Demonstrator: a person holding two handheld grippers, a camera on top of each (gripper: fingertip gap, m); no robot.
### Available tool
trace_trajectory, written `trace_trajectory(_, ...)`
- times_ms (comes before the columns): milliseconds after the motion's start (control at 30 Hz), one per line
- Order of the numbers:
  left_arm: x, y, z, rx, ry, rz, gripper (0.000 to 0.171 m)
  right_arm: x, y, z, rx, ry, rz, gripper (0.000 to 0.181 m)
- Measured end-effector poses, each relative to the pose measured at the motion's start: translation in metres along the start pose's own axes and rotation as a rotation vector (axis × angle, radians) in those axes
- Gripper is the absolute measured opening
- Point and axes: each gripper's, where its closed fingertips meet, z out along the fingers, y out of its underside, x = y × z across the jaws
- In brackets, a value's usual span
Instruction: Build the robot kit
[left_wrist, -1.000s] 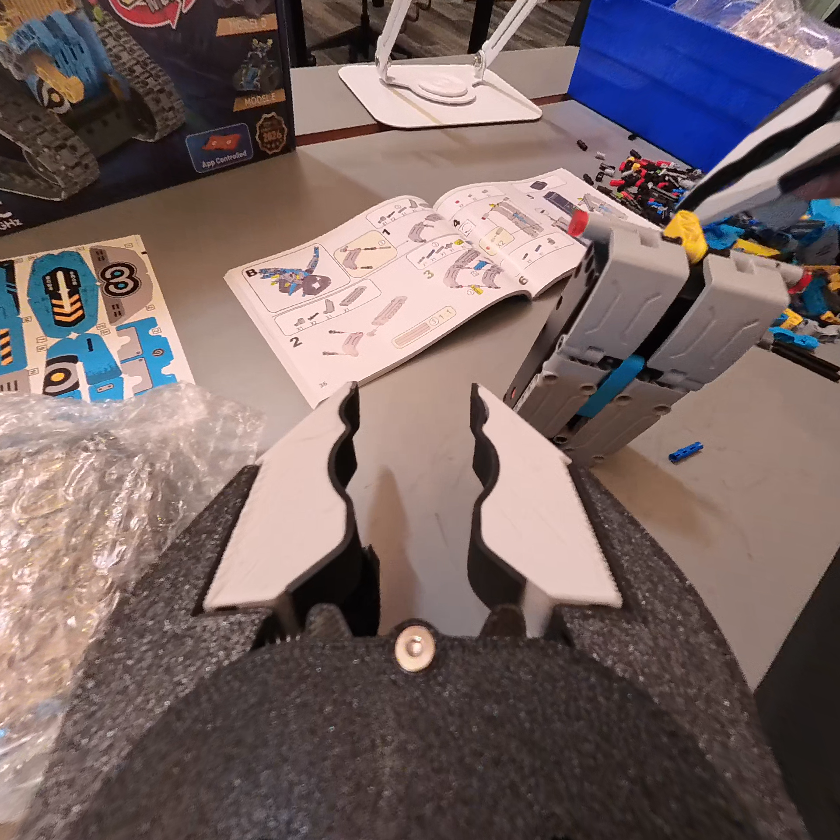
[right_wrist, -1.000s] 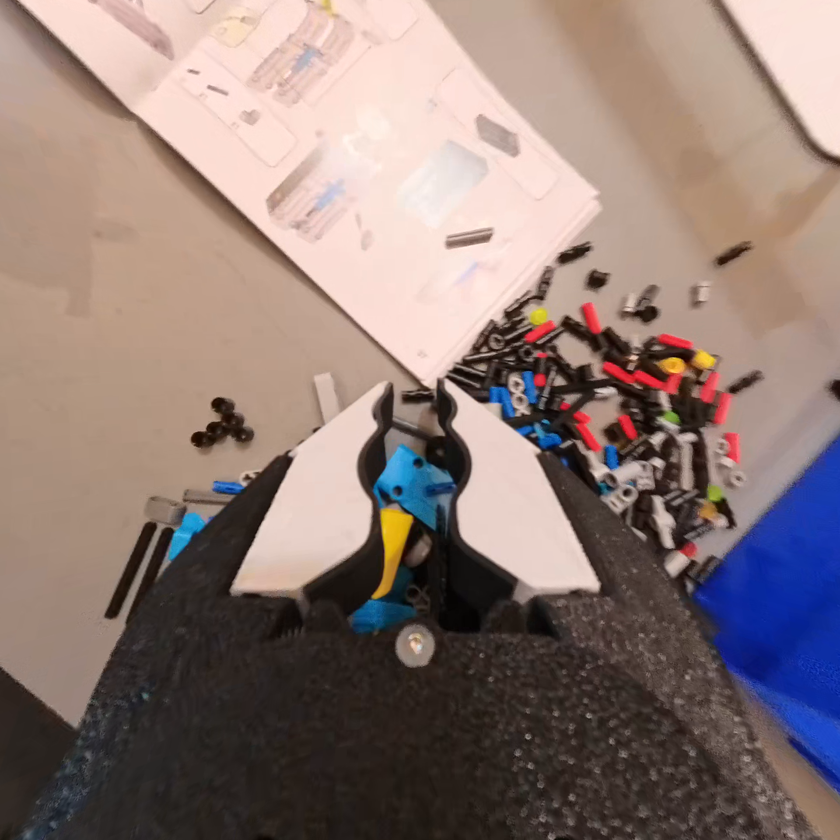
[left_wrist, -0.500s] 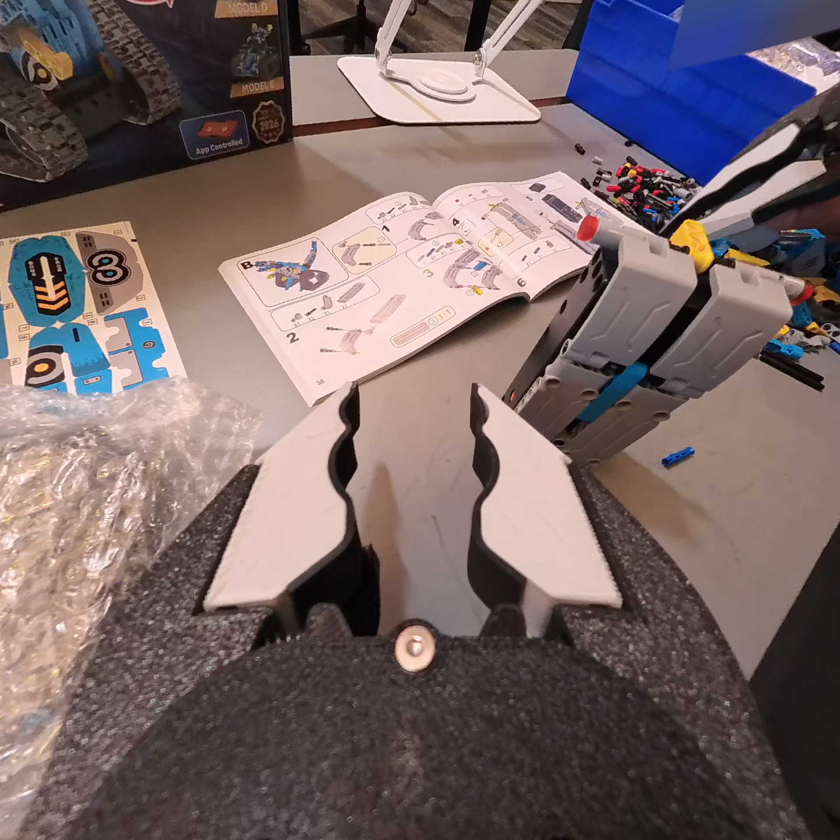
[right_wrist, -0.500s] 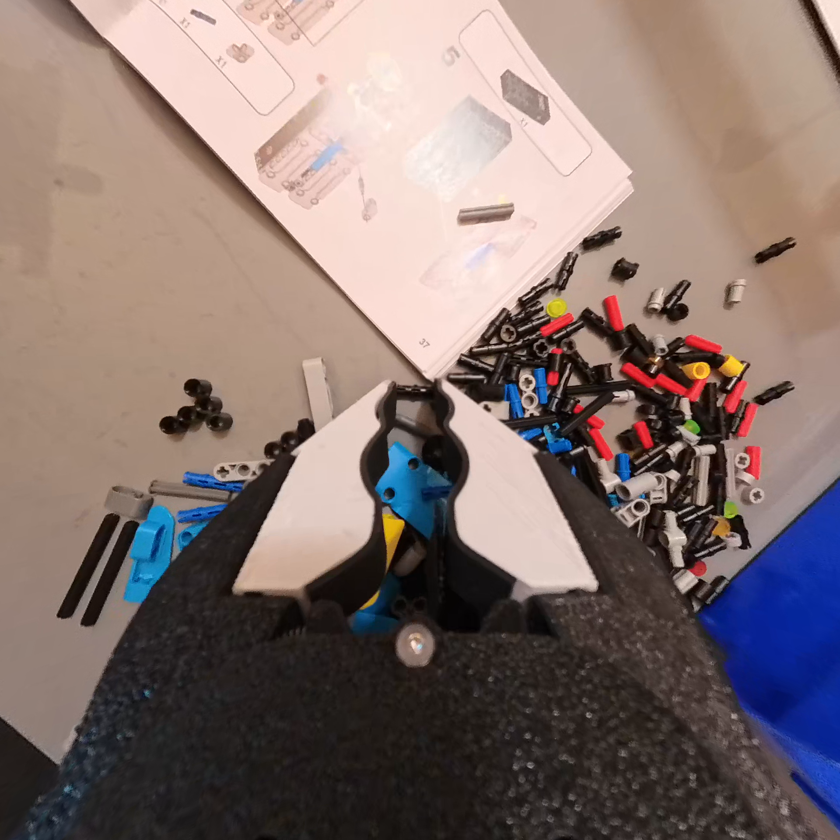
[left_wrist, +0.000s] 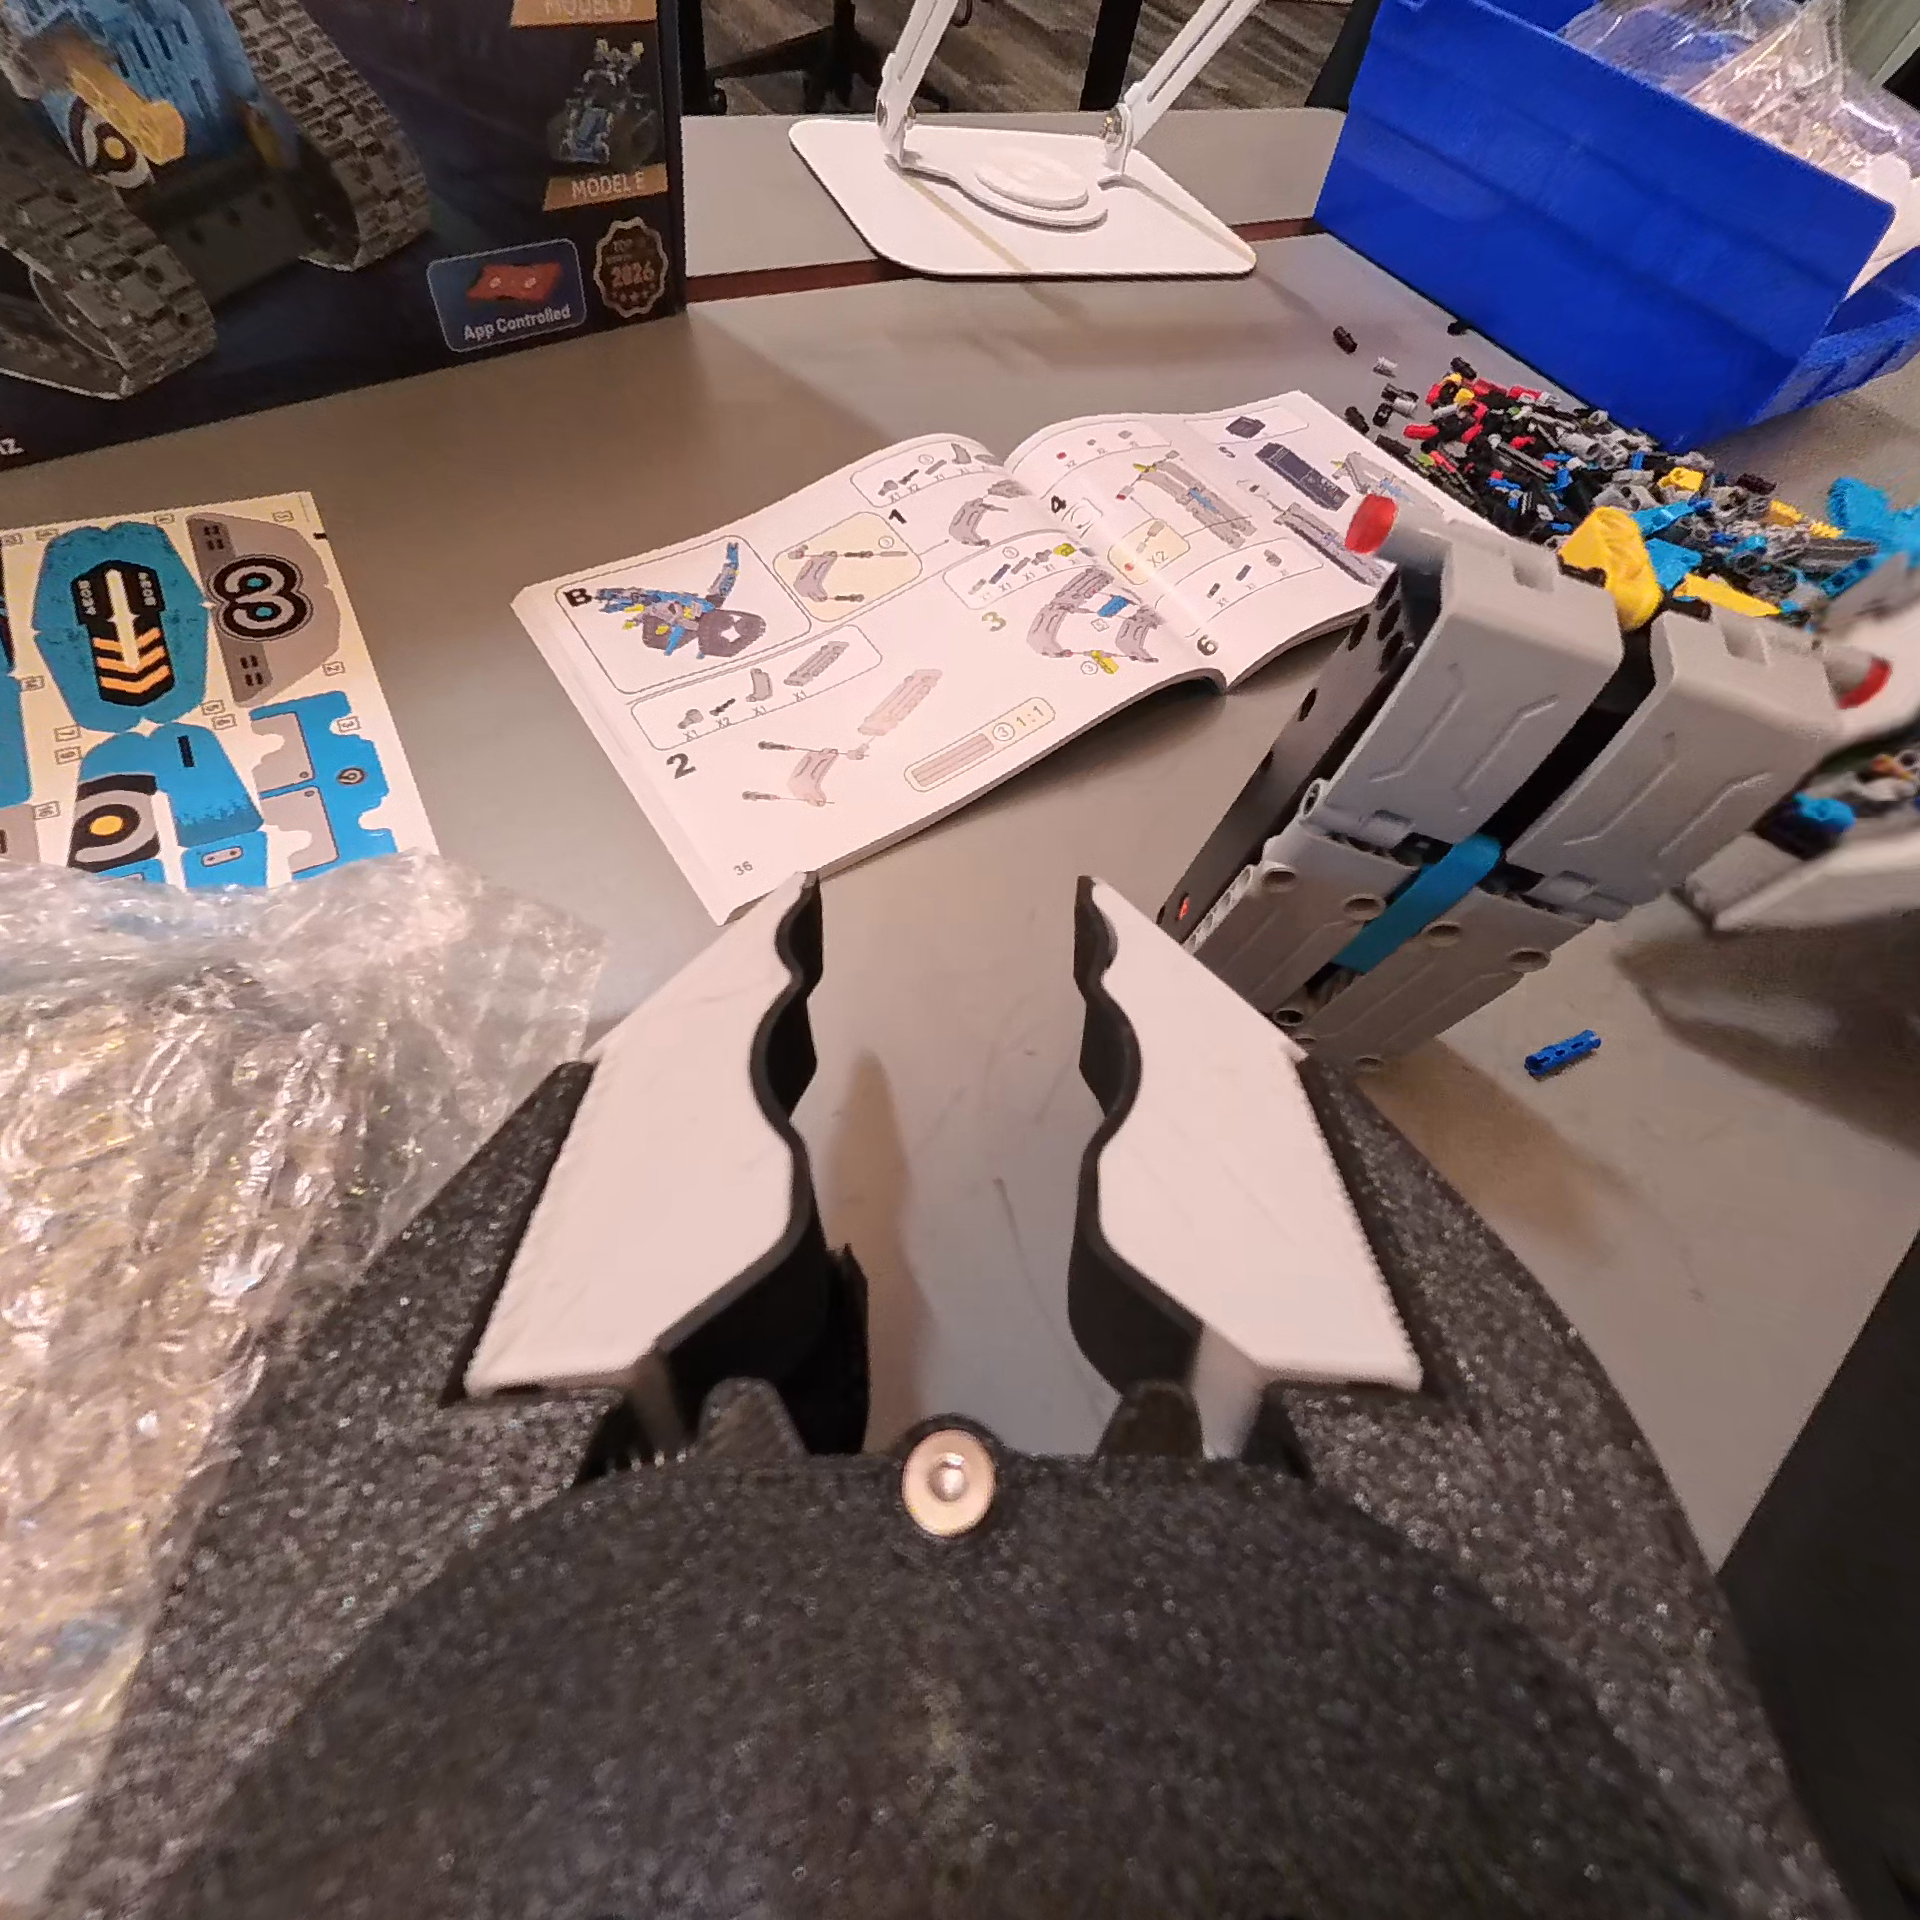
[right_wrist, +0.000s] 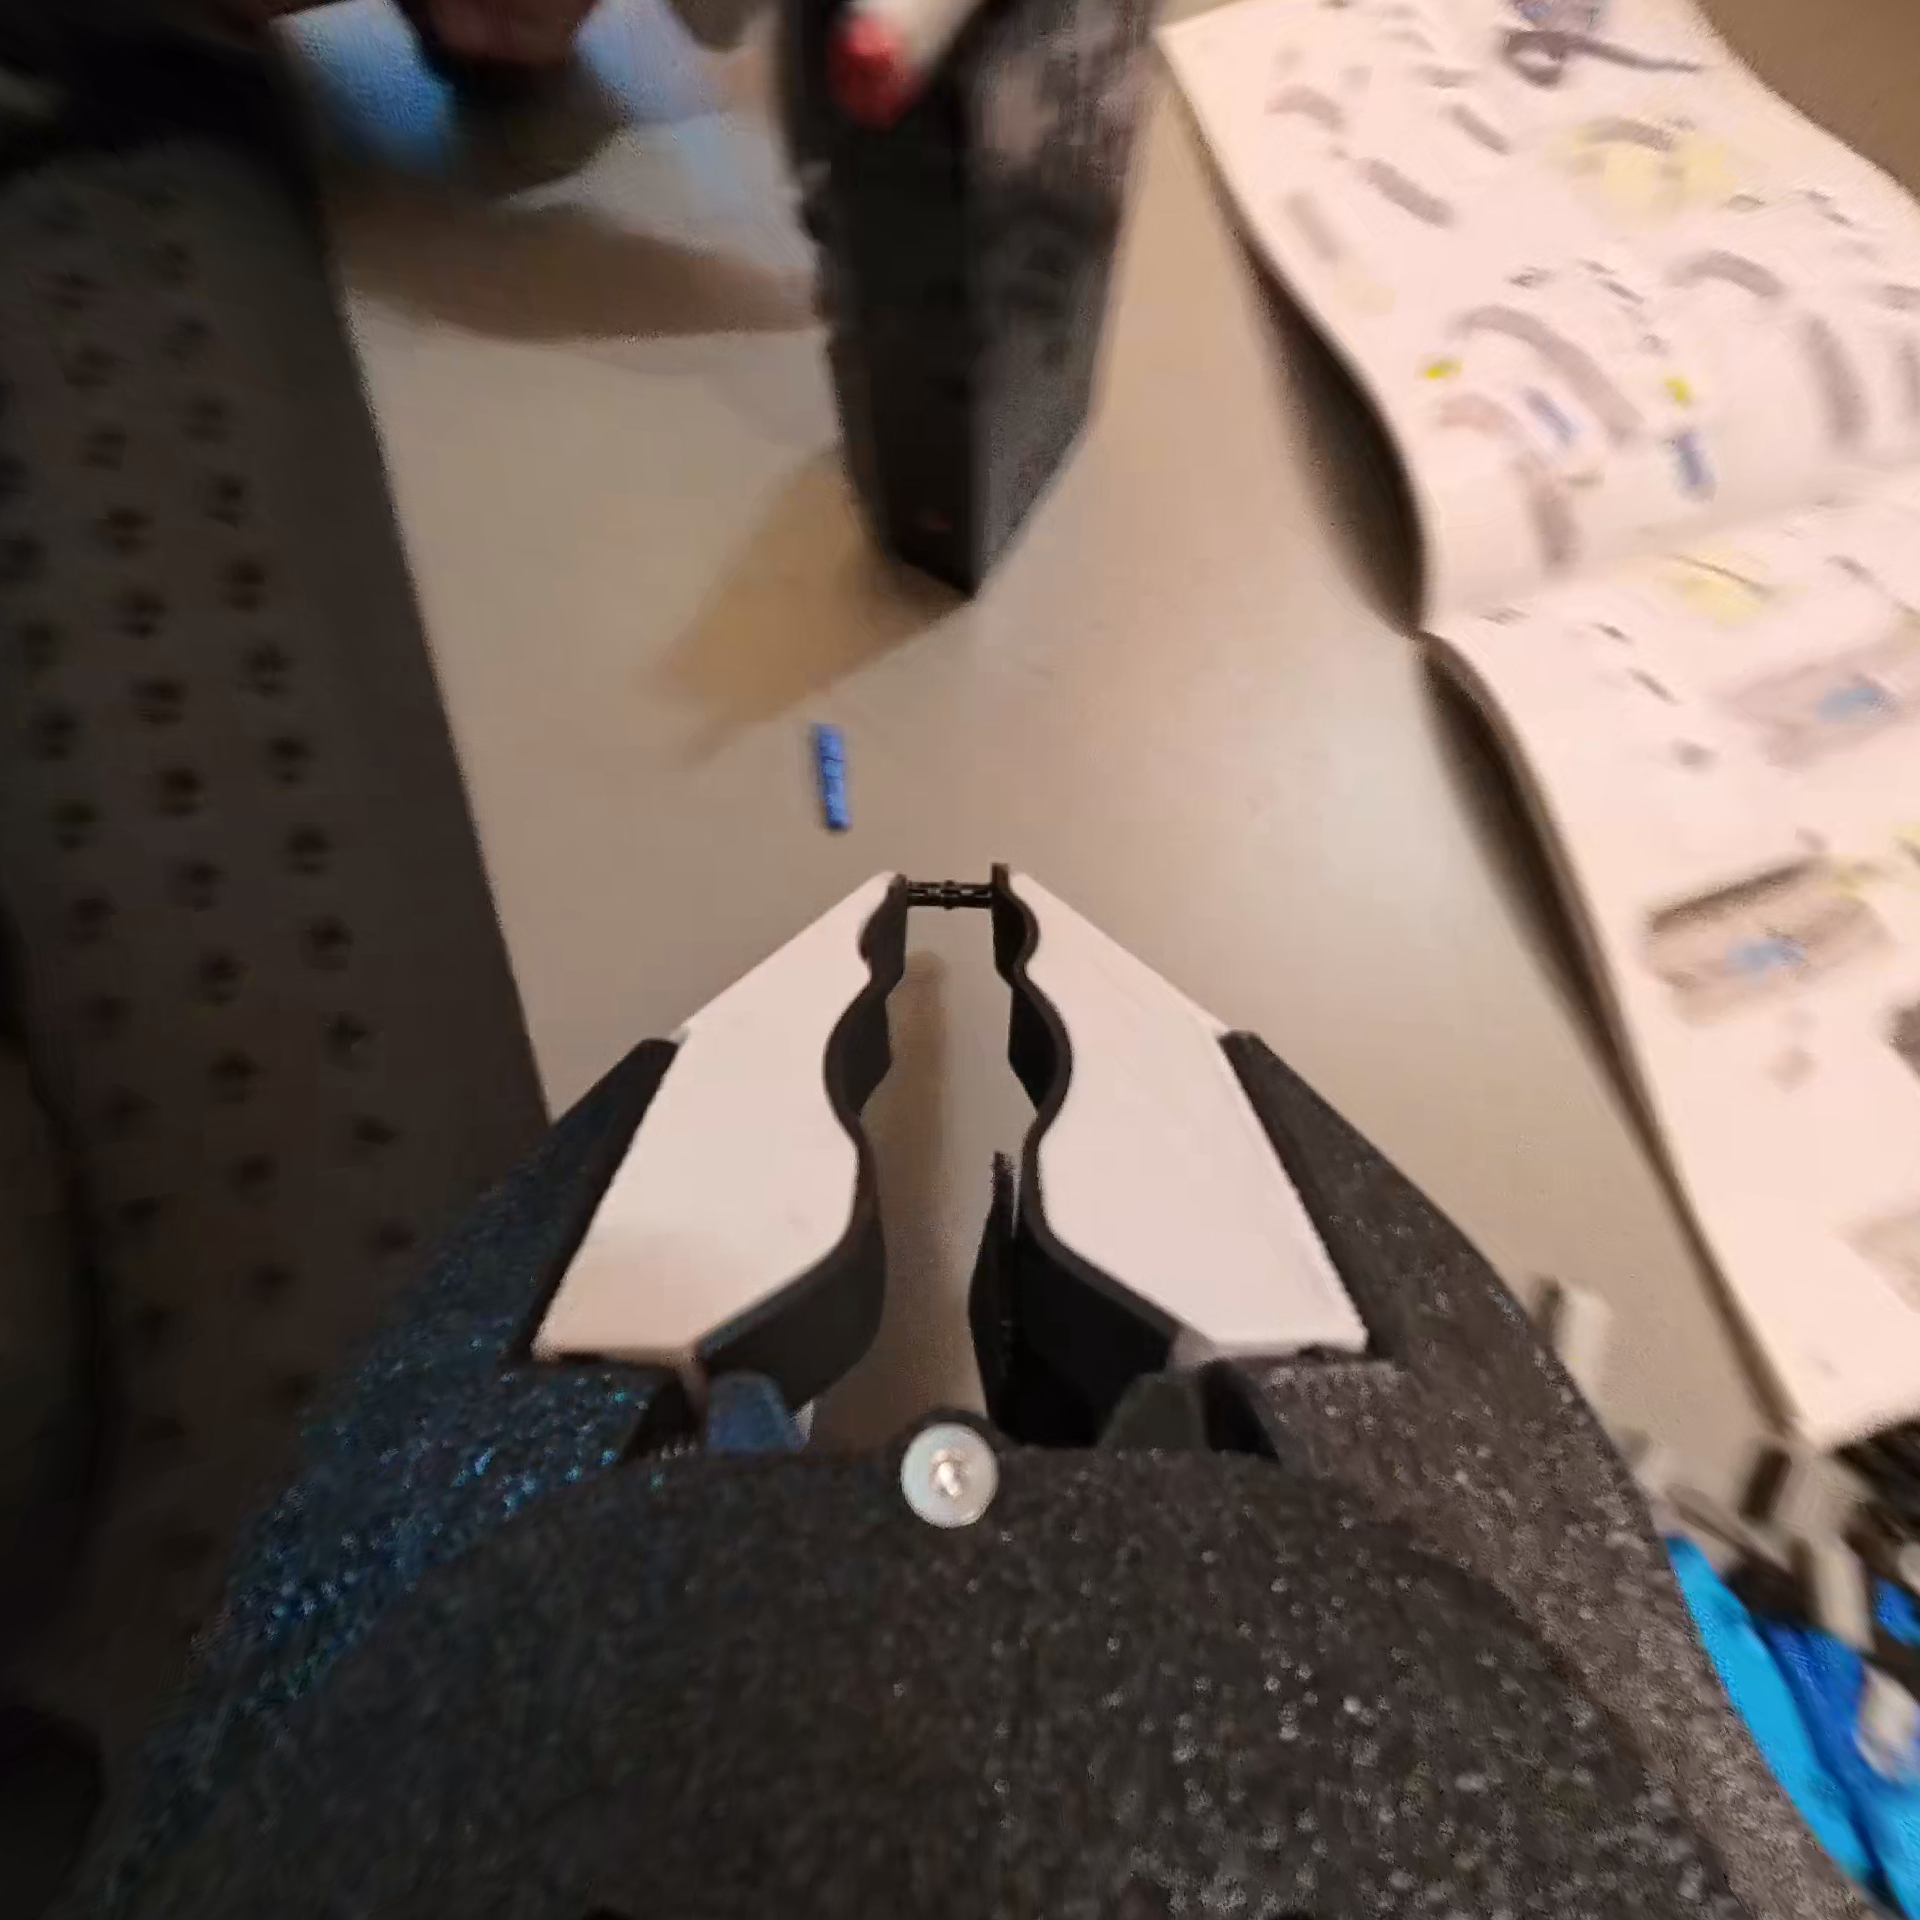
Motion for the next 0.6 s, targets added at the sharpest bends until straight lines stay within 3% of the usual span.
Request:
trace_trajectory(233, 0.001, -0.001, 0.000, 0.005, -0.005, 0.012, 0.048, -0.045, 0.002, 0.034, -0.009, -0.042, -0.111, 0.015)
trace_trajectory(467, -0.001, -0.002, -0.002, 0.016, -0.015, 0.013, 0.047, -0.042, 0.005, 0.035, 0.001, -0.020, -0.098, 0.022)
trace_trajectory(600, -0.003, -0.003, -0.003, 0.023, -0.023, 0.005, 0.047, -0.024, 0.001, 0.007, 0.074, 0.001, -0.062, 0.028)
